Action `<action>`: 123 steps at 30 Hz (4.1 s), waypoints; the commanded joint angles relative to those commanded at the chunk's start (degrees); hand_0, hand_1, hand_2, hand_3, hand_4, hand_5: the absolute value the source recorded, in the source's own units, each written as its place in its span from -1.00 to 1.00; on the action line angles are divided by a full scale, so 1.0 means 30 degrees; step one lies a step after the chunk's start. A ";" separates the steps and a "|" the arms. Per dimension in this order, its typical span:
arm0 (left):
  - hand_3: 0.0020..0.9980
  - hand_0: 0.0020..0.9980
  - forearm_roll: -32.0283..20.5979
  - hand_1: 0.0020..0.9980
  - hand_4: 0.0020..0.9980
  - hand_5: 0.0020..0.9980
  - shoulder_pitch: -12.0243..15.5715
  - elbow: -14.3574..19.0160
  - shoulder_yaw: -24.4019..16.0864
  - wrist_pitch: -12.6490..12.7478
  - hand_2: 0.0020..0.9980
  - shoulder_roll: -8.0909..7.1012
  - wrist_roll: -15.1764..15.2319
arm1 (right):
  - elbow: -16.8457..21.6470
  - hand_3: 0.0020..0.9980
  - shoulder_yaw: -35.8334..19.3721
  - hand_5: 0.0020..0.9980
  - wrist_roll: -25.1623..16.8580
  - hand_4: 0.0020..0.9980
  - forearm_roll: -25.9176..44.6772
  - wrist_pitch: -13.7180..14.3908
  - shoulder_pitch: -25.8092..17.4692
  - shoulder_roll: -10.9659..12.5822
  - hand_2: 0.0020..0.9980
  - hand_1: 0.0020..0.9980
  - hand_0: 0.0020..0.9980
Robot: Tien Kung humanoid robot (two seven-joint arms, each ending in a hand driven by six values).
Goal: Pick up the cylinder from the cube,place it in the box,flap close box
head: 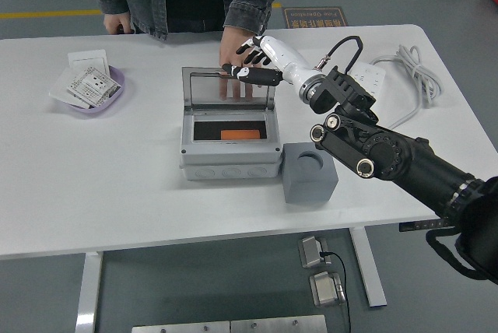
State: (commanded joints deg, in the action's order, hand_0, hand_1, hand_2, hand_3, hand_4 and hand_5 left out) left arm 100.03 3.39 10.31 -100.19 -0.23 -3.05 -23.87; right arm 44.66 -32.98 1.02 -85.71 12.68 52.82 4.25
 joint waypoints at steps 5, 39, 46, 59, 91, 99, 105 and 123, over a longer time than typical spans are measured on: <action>0.25 0.23 -0.0066 0.37 0.43 -0.03 0.0051 0.0000 0.0011 0.0006 0.26 0.0021 0.0007 | 0.1180 0.36 0.0300 0.41 0.0190 0.63 -0.0176 0.0001 -0.0415 0.0569 0.31 0.24 -0.04; 0.25 0.21 -0.0631 0.38 0.43 -0.04 0.0161 0.0000 0.0353 0.0021 0.27 0.0117 0.0112 | 0.7771 0.35 0.1593 0.37 0.1020 0.59 -0.0723 0.0645 -0.3248 0.3751 0.30 0.14 -0.55; 0.25 0.21 -0.0613 0.38 0.43 -0.04 0.0184 0.0000 0.0341 0.0022 0.27 0.0137 0.0113 | 0.8746 0.35 0.0089 0.39 0.1506 0.59 -0.1837 0.0324 -0.3734 0.4216 0.29 0.13 -0.56; 0.25 0.21 -0.0524 0.38 0.43 -0.05 0.0303 0.0000 0.0244 0.0022 0.27 0.0267 0.0104 | 1.2150 0.22 -0.5510 0.35 0.2007 0.55 -0.6176 0.0320 -0.7218 0.4366 0.23 0.10 0.20; 0.24 0.26 0.0222 0.38 0.43 -0.05 0.0643 0.0000 -0.0620 0.0089 0.26 0.0336 -0.0189 | 1.3129 0.81 -1.5961 0.98 -0.6842 0.98 0.9305 -0.0767 -1.5000 0.2796 0.66 0.64 0.89; 0.24 0.26 0.0616 0.37 0.43 -0.05 0.0672 0.0000 -0.0867 0.0115 0.26 0.0338 -0.0331 | 1.3246 0.79 -1.6213 1.00 -0.7500 0.97 1.2548 -0.1524 -1.5129 0.2644 0.65 0.58 0.89; 0.25 0.26 0.0578 0.37 0.43 -0.05 0.0661 0.0000 -0.0831 0.0094 0.26 0.0374 -0.0334 | 1.3297 0.74 -1.6434 1.00 -0.7415 0.97 1.3020 -0.1678 -1.5133 0.2609 0.60 0.53 0.90; 0.25 0.27 0.0518 0.36 0.43 -0.04 0.0634 0.0000 -0.0786 0.0026 0.25 0.0409 -0.0309 | 1.3369 0.57 -1.6750 1.00 -0.8930 0.97 1.5160 -0.0919 -1.5305 0.2607 0.37 0.35 1.00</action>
State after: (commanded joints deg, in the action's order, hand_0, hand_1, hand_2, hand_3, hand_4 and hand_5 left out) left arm 101.59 5.30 10.31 -102.54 -0.16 -1.82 -24.79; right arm 84.77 -83.23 -25.77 -40.23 9.92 6.91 12.07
